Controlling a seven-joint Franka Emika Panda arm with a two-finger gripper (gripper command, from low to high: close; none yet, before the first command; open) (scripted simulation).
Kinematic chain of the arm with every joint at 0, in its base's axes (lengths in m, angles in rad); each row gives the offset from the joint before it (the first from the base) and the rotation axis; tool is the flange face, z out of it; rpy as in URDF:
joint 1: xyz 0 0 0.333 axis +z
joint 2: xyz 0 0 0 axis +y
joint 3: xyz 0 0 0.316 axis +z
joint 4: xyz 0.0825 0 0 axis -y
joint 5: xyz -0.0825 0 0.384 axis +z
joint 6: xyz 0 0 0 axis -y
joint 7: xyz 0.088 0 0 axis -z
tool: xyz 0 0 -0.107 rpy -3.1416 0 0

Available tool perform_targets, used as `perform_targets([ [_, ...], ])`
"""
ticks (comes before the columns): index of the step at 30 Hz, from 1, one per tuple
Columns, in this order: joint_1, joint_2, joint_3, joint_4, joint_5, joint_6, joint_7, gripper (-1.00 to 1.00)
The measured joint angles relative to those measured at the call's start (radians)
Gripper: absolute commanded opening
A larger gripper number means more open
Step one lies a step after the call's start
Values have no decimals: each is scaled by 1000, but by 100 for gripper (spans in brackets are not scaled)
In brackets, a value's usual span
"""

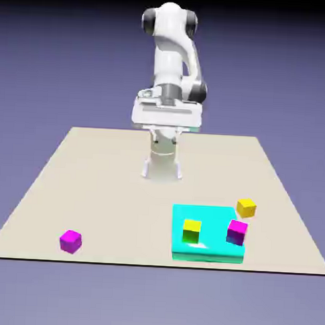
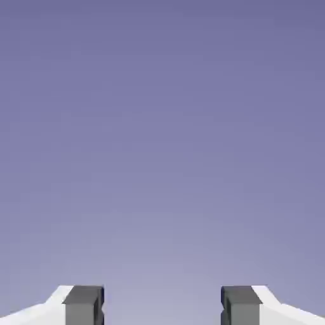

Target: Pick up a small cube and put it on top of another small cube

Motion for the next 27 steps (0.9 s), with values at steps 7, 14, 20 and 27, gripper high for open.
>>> perform_targets([
  [7,-124,158,47,102,-87,-79,304,0],
  [14,-248,315,93,205,-174,-158,609,0],
  [20,-356,450,133,293,-248,-225,870,0],
  [27,-481,608,180,395,-335,-304,1174,0],
])
